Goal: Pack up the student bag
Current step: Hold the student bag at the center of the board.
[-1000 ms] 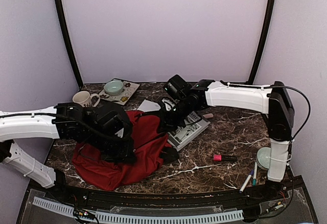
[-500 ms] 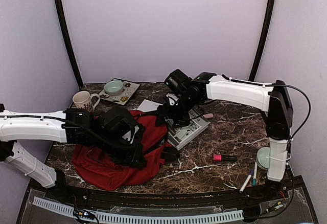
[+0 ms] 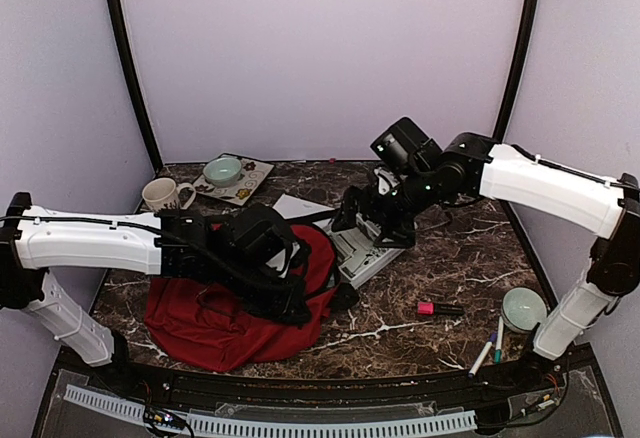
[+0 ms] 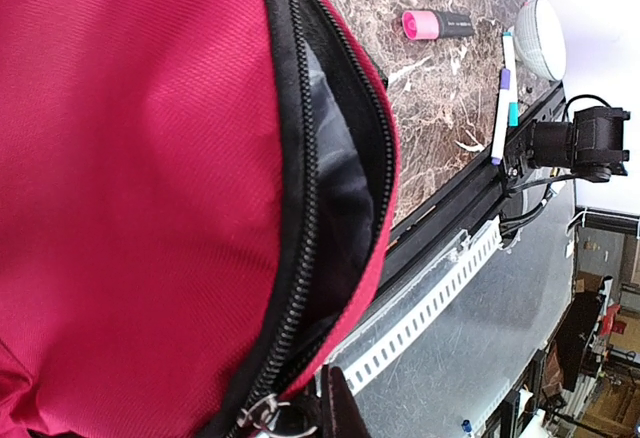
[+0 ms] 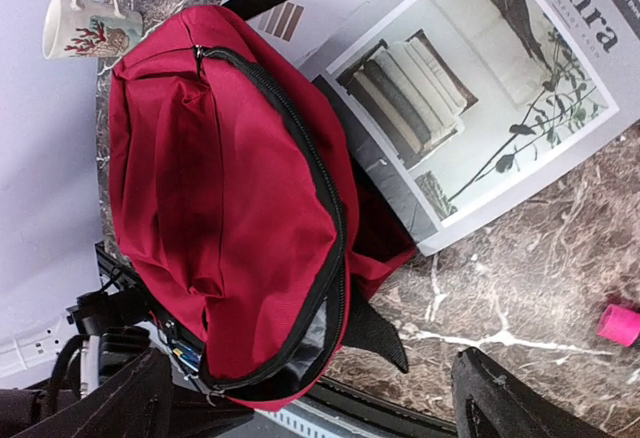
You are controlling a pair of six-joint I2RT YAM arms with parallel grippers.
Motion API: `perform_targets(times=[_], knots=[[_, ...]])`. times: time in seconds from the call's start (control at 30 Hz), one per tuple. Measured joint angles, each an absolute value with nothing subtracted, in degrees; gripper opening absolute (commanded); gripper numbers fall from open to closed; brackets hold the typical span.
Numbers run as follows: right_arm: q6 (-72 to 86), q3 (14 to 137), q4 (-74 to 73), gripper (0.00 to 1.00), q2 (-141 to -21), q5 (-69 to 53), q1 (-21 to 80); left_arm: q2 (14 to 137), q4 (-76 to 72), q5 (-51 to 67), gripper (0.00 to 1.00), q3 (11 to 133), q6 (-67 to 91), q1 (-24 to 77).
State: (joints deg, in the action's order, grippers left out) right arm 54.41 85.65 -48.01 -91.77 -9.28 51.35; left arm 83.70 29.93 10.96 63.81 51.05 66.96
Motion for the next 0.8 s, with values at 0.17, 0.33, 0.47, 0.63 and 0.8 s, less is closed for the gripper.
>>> perform_targets(times=[0.17, 0.33, 0.47, 0.63, 0.8], knots=[[59.72, 82.94, -44.51, 0.86, -90.39, -10.96, 55.66, 86.74, 28.56, 12.01, 0.00, 65.45, 50.17, 66.96], [63.88, 78.59, -41.41, 0.82, -90.37, -12.71, 59.22, 87.77, 28.08, 12.73, 0.00, 65.78, 50.26, 66.72], [66.35, 74.13, -39.86, 0.81, -90.37, -13.58, 59.99, 87.74, 26.72, 13.10, 0.00, 65.87, 50.11, 66.63], [68.53, 69.84, -37.58, 0.77, -90.32, -14.55, 59.94, 86.26, 24.64, 13.52, 0.00, 64.12, 50.35, 66.65], [70.57, 68.10, -31.90, 0.62, -90.32, -16.73, 59.90, 83.68, 23.49, 14.09, 0.00, 62.06, 51.03, 66.65]])
